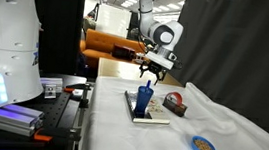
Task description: Remove the marker from the blue cup.
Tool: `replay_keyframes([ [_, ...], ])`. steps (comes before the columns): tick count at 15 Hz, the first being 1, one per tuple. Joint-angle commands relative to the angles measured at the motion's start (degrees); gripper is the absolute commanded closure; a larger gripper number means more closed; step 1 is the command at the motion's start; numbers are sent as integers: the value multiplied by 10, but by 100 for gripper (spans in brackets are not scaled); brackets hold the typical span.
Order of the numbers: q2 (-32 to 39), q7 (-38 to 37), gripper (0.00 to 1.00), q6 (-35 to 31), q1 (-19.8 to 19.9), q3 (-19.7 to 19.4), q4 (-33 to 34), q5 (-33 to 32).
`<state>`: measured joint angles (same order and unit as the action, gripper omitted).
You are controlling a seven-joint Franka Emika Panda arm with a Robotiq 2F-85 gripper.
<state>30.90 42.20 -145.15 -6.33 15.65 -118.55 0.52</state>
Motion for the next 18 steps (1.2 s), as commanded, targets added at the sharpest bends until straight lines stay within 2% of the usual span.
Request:
replay_keyframes([
  [1,-8,-14,0,-1,7,-6,-10,-15],
  [9,-21,-17,0,2,16,-14,-30,-16],
  [10,-5,-12,0,2,18,-11,-16,-11],
  [18,-2,-18,0,3,15,-13,-16,-13],
])
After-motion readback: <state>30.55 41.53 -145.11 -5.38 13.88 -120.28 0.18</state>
